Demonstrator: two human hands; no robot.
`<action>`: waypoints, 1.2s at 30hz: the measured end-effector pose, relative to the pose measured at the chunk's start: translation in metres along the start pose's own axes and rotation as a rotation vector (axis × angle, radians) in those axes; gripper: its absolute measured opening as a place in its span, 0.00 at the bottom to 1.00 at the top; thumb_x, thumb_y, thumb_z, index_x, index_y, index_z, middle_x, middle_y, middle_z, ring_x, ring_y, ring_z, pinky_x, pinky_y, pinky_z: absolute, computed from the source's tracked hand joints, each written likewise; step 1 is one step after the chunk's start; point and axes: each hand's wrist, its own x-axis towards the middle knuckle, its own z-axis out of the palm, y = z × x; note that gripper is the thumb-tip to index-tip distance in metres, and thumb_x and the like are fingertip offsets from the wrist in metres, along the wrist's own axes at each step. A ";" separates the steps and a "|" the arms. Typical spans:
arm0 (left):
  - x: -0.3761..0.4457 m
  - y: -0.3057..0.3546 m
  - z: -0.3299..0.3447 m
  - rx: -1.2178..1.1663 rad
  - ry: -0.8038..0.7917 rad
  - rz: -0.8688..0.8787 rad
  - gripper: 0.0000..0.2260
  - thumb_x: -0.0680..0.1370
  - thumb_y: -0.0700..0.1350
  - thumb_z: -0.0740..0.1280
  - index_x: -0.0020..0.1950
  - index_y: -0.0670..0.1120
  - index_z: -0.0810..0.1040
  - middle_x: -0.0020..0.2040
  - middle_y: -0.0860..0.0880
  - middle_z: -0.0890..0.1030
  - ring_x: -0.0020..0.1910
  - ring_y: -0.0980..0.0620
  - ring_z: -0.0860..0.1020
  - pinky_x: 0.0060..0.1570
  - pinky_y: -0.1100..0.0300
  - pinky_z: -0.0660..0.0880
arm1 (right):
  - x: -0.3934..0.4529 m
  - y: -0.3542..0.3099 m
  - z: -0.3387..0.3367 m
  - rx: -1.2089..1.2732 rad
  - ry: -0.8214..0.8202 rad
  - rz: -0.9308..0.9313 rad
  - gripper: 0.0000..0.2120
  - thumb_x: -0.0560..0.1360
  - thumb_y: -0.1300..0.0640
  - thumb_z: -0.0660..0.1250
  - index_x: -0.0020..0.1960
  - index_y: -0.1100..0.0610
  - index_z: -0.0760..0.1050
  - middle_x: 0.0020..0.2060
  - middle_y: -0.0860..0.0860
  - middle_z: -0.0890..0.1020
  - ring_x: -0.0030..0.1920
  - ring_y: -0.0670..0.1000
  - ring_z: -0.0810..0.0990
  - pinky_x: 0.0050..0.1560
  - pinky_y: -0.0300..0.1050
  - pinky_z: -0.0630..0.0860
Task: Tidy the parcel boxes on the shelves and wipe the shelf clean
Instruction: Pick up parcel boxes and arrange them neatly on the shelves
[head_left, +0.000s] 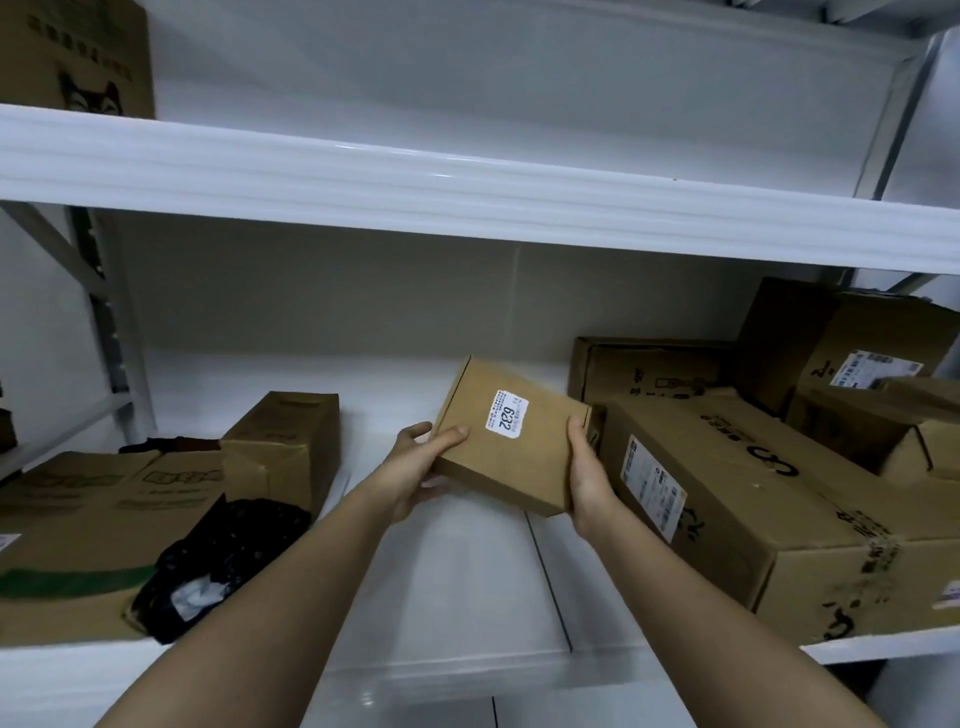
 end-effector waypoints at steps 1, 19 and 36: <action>-0.002 0.000 -0.001 0.130 -0.018 0.007 0.35 0.73 0.53 0.73 0.74 0.50 0.59 0.60 0.49 0.76 0.58 0.50 0.76 0.60 0.51 0.73 | 0.000 -0.004 -0.005 -0.034 0.005 -0.054 0.24 0.78 0.36 0.55 0.65 0.50 0.72 0.56 0.53 0.81 0.54 0.54 0.80 0.55 0.50 0.77; -0.097 0.042 0.027 0.582 -0.087 0.299 0.28 0.64 0.65 0.71 0.57 0.50 0.75 0.51 0.51 0.84 0.48 0.53 0.83 0.51 0.58 0.78 | -0.076 -0.100 -0.028 -0.616 -0.307 -0.579 0.13 0.75 0.43 0.66 0.58 0.45 0.78 0.54 0.45 0.80 0.55 0.45 0.79 0.57 0.41 0.74; -0.193 0.046 0.070 0.090 0.197 0.746 0.17 0.73 0.60 0.61 0.47 0.47 0.77 0.44 0.50 0.80 0.44 0.56 0.78 0.45 0.61 0.74 | -0.177 -0.081 -0.029 -0.059 -0.226 -0.815 0.43 0.65 0.37 0.65 0.75 0.47 0.54 0.67 0.50 0.71 0.63 0.44 0.74 0.59 0.38 0.74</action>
